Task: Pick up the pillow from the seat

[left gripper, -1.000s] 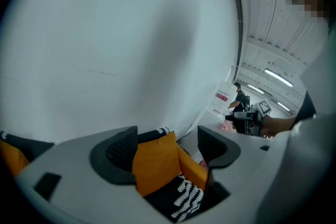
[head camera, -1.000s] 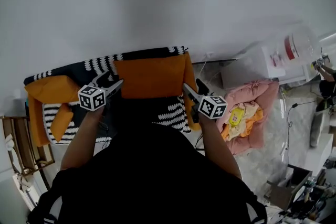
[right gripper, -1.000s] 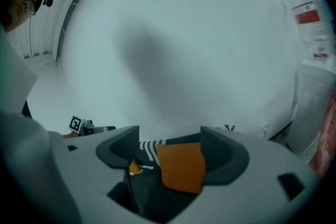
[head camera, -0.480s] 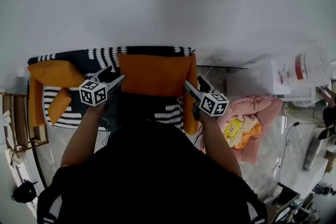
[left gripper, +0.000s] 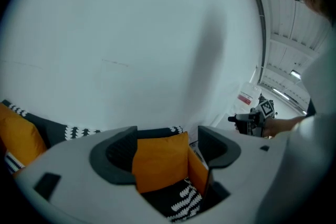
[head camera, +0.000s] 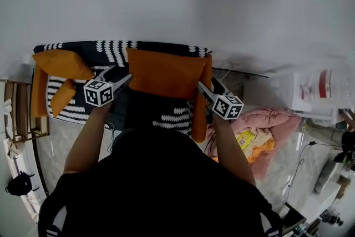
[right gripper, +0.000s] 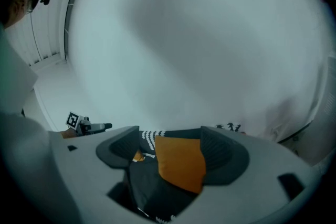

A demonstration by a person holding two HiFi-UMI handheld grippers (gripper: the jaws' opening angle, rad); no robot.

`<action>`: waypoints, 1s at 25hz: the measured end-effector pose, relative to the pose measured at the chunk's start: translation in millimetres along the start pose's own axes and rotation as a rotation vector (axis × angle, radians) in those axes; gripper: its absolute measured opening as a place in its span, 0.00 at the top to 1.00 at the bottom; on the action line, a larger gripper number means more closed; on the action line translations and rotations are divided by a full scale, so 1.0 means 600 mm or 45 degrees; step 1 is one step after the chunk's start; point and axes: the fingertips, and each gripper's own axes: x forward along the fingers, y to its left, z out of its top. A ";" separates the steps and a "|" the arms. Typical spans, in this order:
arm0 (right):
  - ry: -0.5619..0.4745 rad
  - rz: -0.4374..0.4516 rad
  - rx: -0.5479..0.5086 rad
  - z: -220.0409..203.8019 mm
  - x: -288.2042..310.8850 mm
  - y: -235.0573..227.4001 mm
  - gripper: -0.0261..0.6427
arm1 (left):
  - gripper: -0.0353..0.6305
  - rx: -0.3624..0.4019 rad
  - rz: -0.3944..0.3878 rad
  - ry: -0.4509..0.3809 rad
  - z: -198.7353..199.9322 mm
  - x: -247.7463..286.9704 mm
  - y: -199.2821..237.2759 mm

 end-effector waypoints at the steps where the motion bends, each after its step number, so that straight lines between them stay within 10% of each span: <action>1: 0.007 0.004 -0.001 -0.001 0.002 -0.004 0.43 | 0.41 -0.002 0.007 0.004 -0.001 0.003 0.000; 25: 0.135 -0.098 0.073 -0.071 0.061 -0.113 0.43 | 0.41 -0.093 0.059 0.067 -0.050 0.047 0.050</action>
